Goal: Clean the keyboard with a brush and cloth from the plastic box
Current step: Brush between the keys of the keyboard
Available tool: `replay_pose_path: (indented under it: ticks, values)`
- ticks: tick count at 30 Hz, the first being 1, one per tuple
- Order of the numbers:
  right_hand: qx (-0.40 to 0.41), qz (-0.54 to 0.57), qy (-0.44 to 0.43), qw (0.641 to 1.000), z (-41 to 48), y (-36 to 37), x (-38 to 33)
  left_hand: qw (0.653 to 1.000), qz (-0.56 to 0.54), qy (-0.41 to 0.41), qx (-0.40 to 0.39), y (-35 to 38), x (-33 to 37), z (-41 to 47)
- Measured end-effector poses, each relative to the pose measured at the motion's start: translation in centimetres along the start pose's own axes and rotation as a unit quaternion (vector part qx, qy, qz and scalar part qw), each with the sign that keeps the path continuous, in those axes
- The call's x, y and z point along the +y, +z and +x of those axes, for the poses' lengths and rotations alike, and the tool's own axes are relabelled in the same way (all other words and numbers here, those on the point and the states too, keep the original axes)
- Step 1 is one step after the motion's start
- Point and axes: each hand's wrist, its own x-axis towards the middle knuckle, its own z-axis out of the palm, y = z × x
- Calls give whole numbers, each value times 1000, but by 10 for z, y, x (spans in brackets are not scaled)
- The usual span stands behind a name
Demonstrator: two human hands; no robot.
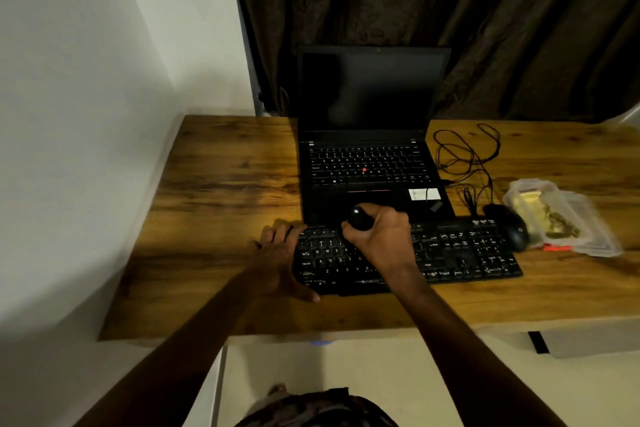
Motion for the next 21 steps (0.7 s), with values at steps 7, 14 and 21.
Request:
replay_pose_path:
  ticks: [7, 14, 21]
  values:
    - [-25, 70, -18, 997, -4, 6, -3, 1000, -7, -11, -12, -2, 3, -1]
    - [8, -64, 2, 998, -2, -17, 16, 1000, -17, -11, -20, -4, 4, -2]
    - [2, 70, 9, 997, 0, -23, 16, 1000, -23, -8, -16, -4, 3, -1]
